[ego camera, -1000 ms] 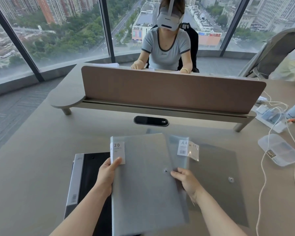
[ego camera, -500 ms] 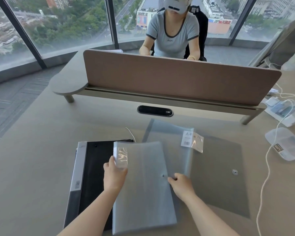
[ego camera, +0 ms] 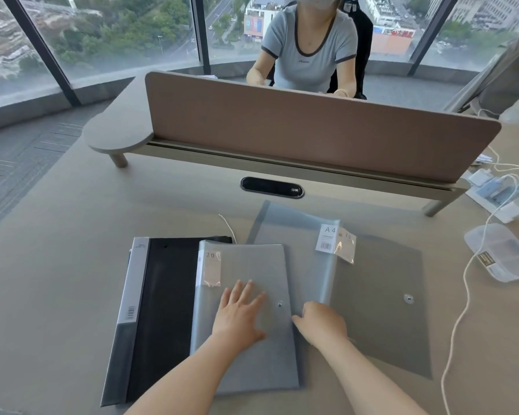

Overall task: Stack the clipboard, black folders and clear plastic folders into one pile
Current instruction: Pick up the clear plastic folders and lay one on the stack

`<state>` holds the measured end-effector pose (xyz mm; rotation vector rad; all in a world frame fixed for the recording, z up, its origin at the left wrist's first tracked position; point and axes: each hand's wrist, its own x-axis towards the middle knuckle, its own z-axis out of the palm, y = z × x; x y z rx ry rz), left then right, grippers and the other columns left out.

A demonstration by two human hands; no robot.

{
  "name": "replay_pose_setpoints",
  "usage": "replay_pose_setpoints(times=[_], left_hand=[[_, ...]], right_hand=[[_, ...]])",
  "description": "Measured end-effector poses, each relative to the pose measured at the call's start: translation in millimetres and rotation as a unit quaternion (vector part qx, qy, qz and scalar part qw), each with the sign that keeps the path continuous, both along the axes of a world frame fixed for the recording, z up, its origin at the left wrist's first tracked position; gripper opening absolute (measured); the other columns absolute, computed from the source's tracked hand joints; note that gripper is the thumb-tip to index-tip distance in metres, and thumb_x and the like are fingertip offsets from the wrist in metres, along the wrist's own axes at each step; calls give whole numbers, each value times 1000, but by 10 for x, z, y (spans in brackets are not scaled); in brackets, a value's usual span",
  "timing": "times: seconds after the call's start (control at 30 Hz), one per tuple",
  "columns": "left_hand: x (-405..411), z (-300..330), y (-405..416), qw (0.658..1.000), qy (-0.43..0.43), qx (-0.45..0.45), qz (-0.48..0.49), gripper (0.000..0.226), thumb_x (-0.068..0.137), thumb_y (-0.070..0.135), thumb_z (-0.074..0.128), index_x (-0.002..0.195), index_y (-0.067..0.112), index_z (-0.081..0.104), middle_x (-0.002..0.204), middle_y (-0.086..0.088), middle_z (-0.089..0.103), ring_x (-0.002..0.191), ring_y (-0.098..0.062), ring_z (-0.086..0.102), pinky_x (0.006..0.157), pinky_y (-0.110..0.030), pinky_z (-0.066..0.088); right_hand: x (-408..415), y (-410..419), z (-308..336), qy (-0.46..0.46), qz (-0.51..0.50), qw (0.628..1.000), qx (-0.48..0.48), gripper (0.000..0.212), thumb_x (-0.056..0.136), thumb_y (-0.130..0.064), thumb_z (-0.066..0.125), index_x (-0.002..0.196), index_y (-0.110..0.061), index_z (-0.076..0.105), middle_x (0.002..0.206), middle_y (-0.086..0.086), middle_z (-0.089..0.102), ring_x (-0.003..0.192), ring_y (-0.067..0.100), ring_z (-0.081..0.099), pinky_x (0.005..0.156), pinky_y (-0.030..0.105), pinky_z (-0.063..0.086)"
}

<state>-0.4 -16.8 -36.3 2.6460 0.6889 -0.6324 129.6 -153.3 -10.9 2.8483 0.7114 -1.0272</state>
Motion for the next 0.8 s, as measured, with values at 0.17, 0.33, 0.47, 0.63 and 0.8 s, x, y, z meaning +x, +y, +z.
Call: replay_pose_setpoints(times=[0.17, 0.33, 0.47, 0.63, 0.8], left_hand=[[-22, -60, -6, 1000, -1, 8, -4, 90, 87, 55, 63, 159, 38, 11, 170, 1, -11, 156, -27, -13, 125, -45, -6], [5, -62, 7, 1000, -12, 8, -1, 91, 86, 57, 65, 158, 39, 12, 170, 1, -9, 156, -26, -11, 125, -45, -5], [-16, -92, 17, 1000, -20, 9, -3, 90, 86, 57, 64, 158, 39, 13, 170, 0, -6, 156, -27, -8, 125, -45, -3], [-34, -125, 33, 999, -34, 10, -4, 89, 86, 57, 64, 158, 39, 15, 170, 0, -4, 156, -27, -6, 125, -45, -2], [-49, -170, 36, 999, -47, -3, 9, 90, 84, 56, 67, 156, 40, 17, 170, 1, -2, 156, -25, -6, 125, -44, -3]], right_hand=[[184, 102, 90, 80, -38, 994, -62, 3, 73, -16, 51, 73, -15, 53, 72, 2, 54, 71, 26, 54, 58, 23, 38], [368, 300, -38, 105, -95, 990, -10, 13, 75, -15, 49, 78, -11, 61, 76, 4, 56, 71, 27, 57, 60, 24, 41], [273, 470, -2, 63, -107, 992, 22, 14, 79, -8, 45, 77, -12, 58, 72, 4, 57, 69, 26, 55, 68, 27, 42], [128, 694, -137, 32, -33, 998, 51, 24, 86, -16, 49, 98, -11, 69, 105, 10, 71, 97, 31, 65, 73, 28, 45], [-74, 755, -219, 15, 94, 993, 63, 27, 94, -23, 42, 98, -13, 68, 109, 12, 70, 103, 32, 64, 71, 28, 39]])
